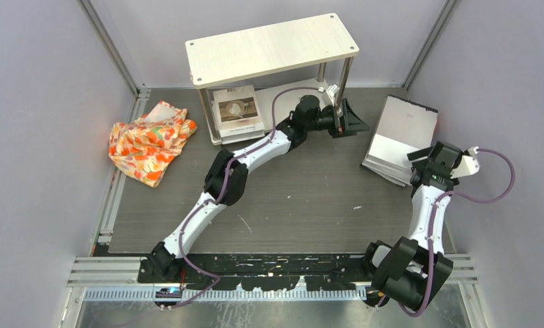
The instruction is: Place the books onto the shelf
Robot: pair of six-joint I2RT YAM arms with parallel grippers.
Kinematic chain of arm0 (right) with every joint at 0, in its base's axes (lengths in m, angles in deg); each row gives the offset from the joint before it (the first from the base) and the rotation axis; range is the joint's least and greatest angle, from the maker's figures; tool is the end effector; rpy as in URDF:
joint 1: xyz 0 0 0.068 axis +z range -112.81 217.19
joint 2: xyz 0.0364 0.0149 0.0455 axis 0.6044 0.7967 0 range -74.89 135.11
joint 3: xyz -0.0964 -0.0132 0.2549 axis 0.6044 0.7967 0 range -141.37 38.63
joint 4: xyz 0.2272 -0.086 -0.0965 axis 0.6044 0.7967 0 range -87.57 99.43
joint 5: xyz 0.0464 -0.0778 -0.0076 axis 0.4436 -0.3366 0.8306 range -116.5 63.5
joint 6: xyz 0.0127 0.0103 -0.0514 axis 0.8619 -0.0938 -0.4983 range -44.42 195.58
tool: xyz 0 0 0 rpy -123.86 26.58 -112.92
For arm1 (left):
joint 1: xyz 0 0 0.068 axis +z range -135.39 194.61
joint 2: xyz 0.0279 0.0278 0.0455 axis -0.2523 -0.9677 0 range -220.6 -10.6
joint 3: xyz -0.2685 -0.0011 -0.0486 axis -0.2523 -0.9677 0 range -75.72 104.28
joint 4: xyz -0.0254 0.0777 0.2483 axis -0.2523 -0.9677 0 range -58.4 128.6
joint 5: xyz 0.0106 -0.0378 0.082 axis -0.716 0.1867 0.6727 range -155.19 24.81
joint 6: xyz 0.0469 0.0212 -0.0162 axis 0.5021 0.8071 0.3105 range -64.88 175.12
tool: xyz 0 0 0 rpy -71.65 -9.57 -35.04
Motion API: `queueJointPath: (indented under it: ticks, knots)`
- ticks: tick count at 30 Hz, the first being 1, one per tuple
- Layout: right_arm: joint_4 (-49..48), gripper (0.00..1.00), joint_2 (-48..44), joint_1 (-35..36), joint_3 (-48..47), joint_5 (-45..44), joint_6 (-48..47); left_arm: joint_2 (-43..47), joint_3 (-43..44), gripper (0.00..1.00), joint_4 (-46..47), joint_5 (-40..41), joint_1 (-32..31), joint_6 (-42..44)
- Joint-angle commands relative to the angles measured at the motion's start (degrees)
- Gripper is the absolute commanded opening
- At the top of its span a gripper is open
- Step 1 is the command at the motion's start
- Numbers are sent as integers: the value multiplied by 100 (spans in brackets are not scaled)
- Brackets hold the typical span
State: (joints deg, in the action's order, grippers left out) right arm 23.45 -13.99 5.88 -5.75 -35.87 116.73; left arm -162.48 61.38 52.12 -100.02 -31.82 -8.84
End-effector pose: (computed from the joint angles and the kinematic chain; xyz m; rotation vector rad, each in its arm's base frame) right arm 0.1934 -0.1245 0.2655 1.3814 1.7344 -0.0873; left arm 0.4045 -0.4547 0.2313 0.2869 1.9679 -1.8677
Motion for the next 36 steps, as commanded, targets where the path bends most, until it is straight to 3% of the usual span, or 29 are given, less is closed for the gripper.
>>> queueJointPath:
  ticks: [1, 15, 22, 28, 36]
  knots:
    - [-526, 80, -22, -77, 174, 167, 163, -19, 334, 100, 365, -234, -65, -11]
    - [-1519, 77, -50, -454, 867, 855, 735, -29, 220, 100, 338, -231, -162, 88]
    - [-1448, 68, -364, -455, 793, 850, 673, -24, 194, 100, 310, -183, -164, 108]
    - [-1280, 50, -489, -452, 681, 851, 675, -29, 178, 100, 290, -181, -164, 106]
    - [-1250, 13, -518, -453, 781, 854, 673, 50, -27, 100, 330, -199, -157, 160]
